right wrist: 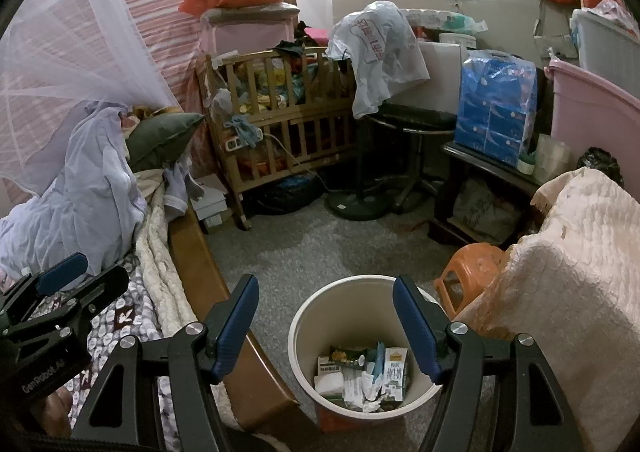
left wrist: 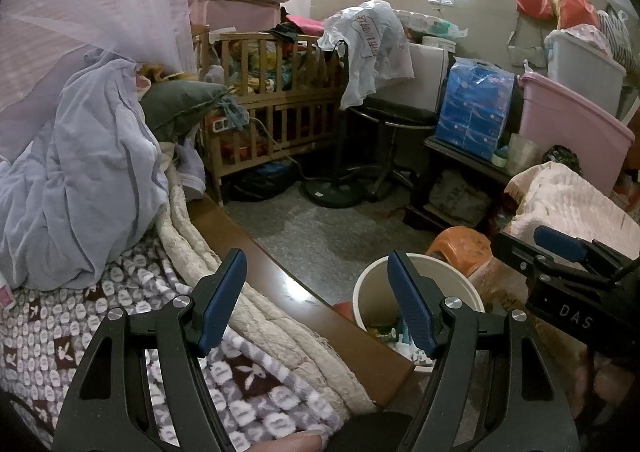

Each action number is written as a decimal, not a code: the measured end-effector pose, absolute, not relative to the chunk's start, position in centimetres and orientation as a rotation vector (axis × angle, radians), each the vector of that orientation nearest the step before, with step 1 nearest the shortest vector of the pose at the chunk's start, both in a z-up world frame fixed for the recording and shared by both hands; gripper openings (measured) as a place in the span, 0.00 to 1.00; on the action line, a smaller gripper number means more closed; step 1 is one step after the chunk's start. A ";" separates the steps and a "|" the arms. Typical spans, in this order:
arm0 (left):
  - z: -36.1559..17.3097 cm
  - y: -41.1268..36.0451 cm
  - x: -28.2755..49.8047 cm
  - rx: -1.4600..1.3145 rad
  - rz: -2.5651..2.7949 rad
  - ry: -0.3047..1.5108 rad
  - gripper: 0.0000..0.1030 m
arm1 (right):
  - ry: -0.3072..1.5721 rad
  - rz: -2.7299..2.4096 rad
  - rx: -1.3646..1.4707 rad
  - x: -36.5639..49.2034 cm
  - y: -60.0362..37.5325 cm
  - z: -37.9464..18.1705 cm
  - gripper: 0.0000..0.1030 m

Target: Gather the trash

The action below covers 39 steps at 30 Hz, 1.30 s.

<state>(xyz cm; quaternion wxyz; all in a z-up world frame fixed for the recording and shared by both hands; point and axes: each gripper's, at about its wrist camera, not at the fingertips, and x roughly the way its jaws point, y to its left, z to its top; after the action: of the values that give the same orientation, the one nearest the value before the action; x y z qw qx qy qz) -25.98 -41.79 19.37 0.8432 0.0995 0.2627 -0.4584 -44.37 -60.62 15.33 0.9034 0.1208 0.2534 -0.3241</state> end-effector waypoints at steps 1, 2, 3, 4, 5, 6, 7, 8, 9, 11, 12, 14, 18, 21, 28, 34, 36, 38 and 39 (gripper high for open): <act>19.4 -41.8 -26.0 0.210 -0.968 0.555 0.70 | 0.524 -0.669 0.250 -44.3 -60.7 15.4 0.65; 19.4 -41.8 -26.0 0.211 -0.968 0.555 0.70 | 0.525 -0.669 0.250 -44.5 -60.6 15.2 0.65; 19.4 -41.8 -26.0 0.211 -0.969 0.555 0.70 | 0.524 -0.669 0.250 -44.4 -60.7 15.4 0.65; 19.4 -41.8 -26.0 0.212 -0.969 0.554 0.70 | 0.524 -0.669 0.250 -44.3 -60.7 15.4 0.66; 19.4 -41.9 -26.0 0.213 -0.967 0.554 0.70 | 0.524 -0.669 0.251 -44.5 -60.7 15.3 0.66; 19.4 -41.9 -26.1 0.213 -0.967 0.554 0.70 | 0.526 -0.667 0.251 -44.3 -60.7 15.4 0.66; 19.4 -41.9 -26.1 0.212 -0.966 0.555 0.70 | 0.527 -0.668 0.252 -44.4 -60.7 15.3 0.66; 19.5 -42.0 -26.1 0.210 -0.965 0.555 0.70 | 0.527 -0.669 0.251 -44.5 -60.7 15.3 0.66; 19.4 -41.9 -26.1 0.210 -0.965 0.555 0.70 | 0.527 -0.670 0.252 -44.4 -60.7 15.2 0.66; 19.4 -42.0 -26.1 0.211 -0.965 0.555 0.70 | 0.528 -0.671 0.254 -44.7 -60.5 15.0 0.66; 19.5 -42.0 -26.1 0.211 -0.964 0.556 0.70 | 0.528 -0.672 0.253 -44.5 -60.5 15.1 0.66; 19.4 -41.9 -26.2 0.212 -0.966 0.557 0.70 | 0.527 -0.672 0.253 -44.5 -60.5 15.1 0.66; 19.5 -41.9 -26.1 0.213 -0.966 0.557 0.70 | 0.529 -0.672 0.255 -44.5 -60.6 15.2 0.66; 19.5 -41.9 -26.1 0.212 -0.966 0.558 0.70 | 0.530 -0.673 0.254 -44.4 -60.6 15.2 0.66; 19.4 -41.8 -26.2 0.215 -0.969 0.559 0.70 | 0.535 -0.673 0.256 -44.8 -60.4 14.7 0.66; 19.4 -41.8 -26.3 0.215 -0.969 0.560 0.70 | 0.545 -0.671 0.255 -45.1 -60.1 14.1 0.66; 19.5 -42.0 -26.3 0.212 -0.967 0.559 0.70 | 0.549 -0.666 0.255 -44.7 -60.2 14.1 0.66; 19.4 -41.8 -26.2 0.209 -0.960 0.562 0.70 | 0.555 -0.658 0.252 -44.7 -59.8 13.9 0.66; 19.3 -41.7 -26.3 0.209 -0.955 0.565 0.70 | 0.560 -0.653 0.250 -44.2 -59.8 14.1 0.66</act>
<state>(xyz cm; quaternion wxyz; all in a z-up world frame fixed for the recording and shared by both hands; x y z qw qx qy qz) -26.25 -41.69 19.28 0.8448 0.0990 0.2676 -0.4527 -44.20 -59.78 14.10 0.9014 0.1208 0.2706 -0.3157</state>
